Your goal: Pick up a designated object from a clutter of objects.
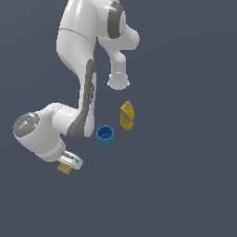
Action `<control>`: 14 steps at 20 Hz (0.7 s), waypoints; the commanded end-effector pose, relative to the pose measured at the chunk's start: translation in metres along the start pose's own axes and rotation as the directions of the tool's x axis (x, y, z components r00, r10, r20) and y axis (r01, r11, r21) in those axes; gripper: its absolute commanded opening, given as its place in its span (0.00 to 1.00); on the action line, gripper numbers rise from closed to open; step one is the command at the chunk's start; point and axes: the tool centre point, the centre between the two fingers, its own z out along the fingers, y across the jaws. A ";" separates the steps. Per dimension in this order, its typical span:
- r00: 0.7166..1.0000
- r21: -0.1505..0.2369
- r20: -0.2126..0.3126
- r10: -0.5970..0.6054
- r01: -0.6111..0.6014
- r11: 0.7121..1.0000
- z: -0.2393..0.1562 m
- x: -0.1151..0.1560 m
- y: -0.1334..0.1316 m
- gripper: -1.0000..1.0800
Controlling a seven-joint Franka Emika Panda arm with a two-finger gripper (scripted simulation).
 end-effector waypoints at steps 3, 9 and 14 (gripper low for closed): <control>1.000 -0.001 0.000 0.003 -0.003 1.000 0.003 0.001 0.002 0.96; 1.000 -0.001 0.000 0.003 -0.003 1.000 0.017 0.000 0.002 0.96; 1.000 -0.001 -0.001 0.004 -0.004 1.000 0.044 0.000 0.002 0.96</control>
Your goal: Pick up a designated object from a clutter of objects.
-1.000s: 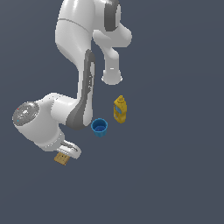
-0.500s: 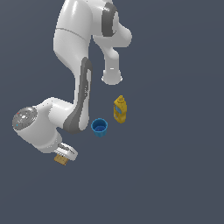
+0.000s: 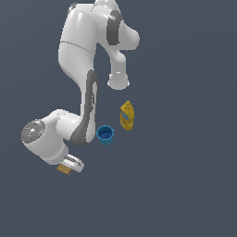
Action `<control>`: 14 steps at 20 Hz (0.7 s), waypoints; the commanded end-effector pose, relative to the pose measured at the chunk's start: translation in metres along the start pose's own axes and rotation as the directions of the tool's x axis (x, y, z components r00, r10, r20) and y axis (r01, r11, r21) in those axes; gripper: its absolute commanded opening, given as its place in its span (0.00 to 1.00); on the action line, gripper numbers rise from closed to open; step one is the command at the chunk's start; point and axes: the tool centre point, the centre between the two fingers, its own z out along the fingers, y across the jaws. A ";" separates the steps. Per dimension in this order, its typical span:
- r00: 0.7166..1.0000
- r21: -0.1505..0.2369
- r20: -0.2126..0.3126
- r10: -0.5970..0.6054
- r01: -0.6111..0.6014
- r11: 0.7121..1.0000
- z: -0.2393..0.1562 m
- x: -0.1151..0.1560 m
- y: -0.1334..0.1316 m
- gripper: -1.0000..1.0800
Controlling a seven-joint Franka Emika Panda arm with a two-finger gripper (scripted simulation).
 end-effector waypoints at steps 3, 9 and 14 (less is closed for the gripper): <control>1.000 0.000 0.000 0.001 -0.001 1.000 0.017 0.000 0.000 0.96; 1.000 0.000 0.000 0.001 -0.001 1.000 0.018 0.001 0.001 0.00; 1.000 0.000 0.000 0.001 -0.001 1.000 0.018 0.001 0.001 0.00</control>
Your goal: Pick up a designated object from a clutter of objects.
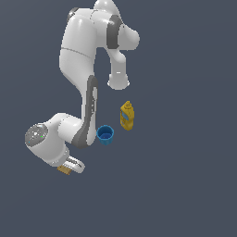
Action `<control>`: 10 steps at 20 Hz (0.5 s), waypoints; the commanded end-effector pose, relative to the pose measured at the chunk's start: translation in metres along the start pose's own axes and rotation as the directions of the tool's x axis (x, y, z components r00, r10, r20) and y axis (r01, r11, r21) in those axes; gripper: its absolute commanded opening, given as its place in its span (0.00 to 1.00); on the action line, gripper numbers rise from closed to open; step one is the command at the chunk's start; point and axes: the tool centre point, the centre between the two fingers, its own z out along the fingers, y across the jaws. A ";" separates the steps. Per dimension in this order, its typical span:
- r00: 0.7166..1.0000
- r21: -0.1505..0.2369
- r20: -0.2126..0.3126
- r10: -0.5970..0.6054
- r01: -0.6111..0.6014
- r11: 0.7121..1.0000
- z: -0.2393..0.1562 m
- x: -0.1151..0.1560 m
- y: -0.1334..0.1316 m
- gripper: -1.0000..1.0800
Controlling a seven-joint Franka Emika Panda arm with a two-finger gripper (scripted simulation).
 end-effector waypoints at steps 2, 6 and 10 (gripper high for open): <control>1.000 0.000 -0.001 0.000 0.000 1.000 0.000 0.000 0.000 0.00; 1.000 0.000 0.000 0.000 0.000 1.000 -0.001 0.000 0.000 0.00; 1.000 0.000 0.000 0.000 0.000 1.000 -0.006 -0.003 0.000 0.00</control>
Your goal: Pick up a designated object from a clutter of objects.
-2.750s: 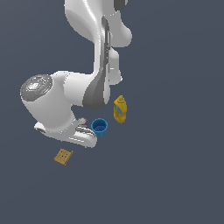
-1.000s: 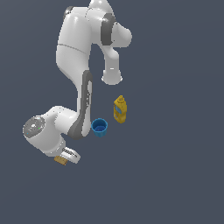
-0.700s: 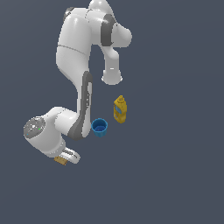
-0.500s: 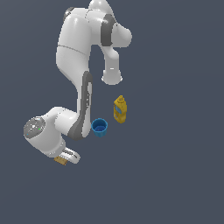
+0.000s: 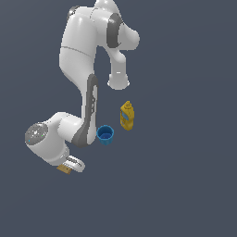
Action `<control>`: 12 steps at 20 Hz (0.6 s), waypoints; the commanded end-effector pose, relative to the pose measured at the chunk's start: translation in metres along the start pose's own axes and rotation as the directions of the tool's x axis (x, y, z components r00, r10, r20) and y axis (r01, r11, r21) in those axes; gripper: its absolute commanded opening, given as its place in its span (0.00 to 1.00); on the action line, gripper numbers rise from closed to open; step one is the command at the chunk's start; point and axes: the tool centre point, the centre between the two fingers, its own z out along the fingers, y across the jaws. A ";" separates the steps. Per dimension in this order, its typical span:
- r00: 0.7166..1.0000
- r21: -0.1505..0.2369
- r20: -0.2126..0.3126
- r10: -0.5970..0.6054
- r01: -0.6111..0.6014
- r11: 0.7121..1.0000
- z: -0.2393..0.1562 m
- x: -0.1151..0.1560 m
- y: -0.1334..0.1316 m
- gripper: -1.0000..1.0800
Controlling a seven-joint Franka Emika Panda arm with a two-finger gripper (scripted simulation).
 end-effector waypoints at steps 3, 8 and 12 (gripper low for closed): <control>1.000 0.000 -0.002 0.000 0.000 1.000 -0.011 -0.005 0.000 0.00; 1.000 0.001 -0.002 0.000 0.000 1.000 -0.032 -0.016 0.001 0.00; 1.000 0.001 -0.002 0.000 0.000 1.000 -0.056 -0.029 0.001 0.00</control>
